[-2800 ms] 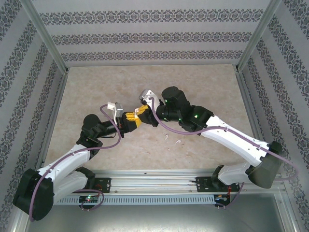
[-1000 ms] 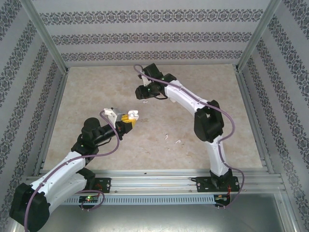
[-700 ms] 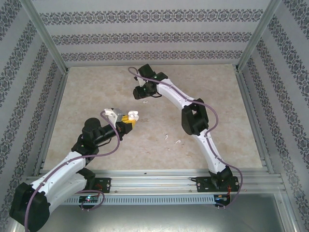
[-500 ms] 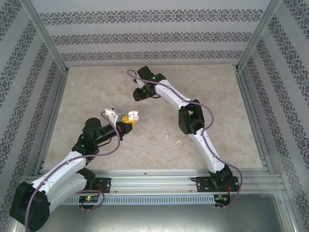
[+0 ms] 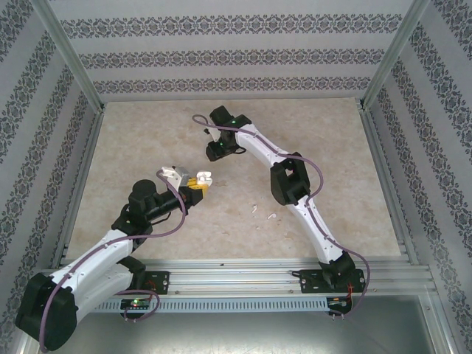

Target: Insert the wireless bluetooth earbuds into the charging case

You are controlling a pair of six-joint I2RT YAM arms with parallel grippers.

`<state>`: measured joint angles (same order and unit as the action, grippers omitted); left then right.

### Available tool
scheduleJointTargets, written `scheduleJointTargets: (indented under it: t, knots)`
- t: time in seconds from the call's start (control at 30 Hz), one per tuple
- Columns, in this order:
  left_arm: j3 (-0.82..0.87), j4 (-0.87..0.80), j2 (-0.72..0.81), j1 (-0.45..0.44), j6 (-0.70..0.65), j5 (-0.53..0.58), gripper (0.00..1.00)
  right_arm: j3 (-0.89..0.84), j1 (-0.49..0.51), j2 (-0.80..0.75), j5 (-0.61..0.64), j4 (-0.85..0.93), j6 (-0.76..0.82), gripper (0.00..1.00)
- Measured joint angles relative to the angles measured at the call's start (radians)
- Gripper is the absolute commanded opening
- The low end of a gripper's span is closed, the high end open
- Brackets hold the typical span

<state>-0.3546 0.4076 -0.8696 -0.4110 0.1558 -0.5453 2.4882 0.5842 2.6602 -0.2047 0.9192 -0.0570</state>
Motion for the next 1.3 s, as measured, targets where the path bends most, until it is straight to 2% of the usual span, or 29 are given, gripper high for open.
scheduleJointTargets:
  t: [0.3,0.7,0.97,1.3]
  knots:
    - [0.003,0.001,0.001,0.0,0.0,0.0,0.0,0.0,0.001,0.0,0.036,0.026,0.041,0.43]
    - [0.006,0.001,0.012,0.0,0.001,0.0,0.0,0.0,0.001,0.0,0.06,0.034,0.058,0.23]
    - [0.006,0.001,0.012,0.0,0.001,0.0,0.0,-0.01,0.0,-0.003,0.047,0.021,0.004,0.19]
    - [0.006,0.012,0.017,0.0,0.002,-0.011,0.0,-0.33,-0.013,-0.207,-0.039,-0.121,-0.146,0.18]
